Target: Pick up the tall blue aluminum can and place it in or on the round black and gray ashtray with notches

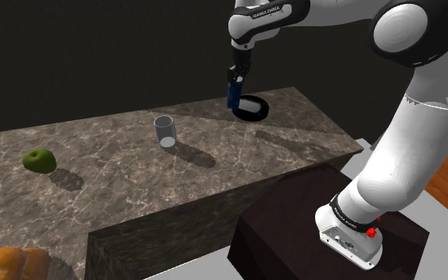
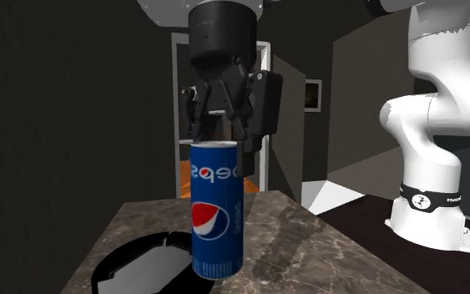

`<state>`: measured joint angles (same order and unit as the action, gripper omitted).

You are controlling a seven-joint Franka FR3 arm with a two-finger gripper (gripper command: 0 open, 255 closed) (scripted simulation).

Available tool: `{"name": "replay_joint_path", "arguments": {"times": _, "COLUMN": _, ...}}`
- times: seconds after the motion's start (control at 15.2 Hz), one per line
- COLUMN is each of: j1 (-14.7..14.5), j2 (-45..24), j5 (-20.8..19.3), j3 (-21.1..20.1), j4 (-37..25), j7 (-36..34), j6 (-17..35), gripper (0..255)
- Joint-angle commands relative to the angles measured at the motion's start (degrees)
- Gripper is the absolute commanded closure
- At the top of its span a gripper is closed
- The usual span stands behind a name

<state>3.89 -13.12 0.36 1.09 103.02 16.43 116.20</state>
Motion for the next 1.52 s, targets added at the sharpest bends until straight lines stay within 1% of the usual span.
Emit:
{"name": "replay_joint_path", "arguments": {"times": 0.0, "j1": 0.8, "j2": 0.0, "j5": 0.1, "j3": 0.5, "j4": -1.3, "j7": 1.3, "j6": -1.3, "gripper": 255}}
{"name": "replay_joint_path", "arguments": {"times": 0.46, "j1": 6.0, "j2": -4.0, "j5": 1.1, "j3": 3.3, "j4": -10.4, "j7": 9.6, "j6": -6.5, "gripper": 255}}
{"name": "replay_joint_path", "arguments": {"times": 0.66, "j1": 8.4, "j2": -6.6, "j5": 1.7, "j3": 4.4, "j4": -15.7, "j7": 12.9, "j6": -9.2, "gripper": 255}}
{"name": "replay_joint_path", "arguments": {"times": 0.86, "j1": 10.9, "j2": -10.0, "j5": 2.3, "j3": 5.4, "j4": -22.3, "j7": 16.3, "j6": -12.4, "gripper": 255}}
{"name": "replay_joint_path", "arguments": {"times": 1.45, "j1": 10.9, "j2": -10.9, "j5": 2.5, "j3": 5.2, "j4": -16.6, "j7": 16.4, "j6": -5.9, "gripper": 255}}
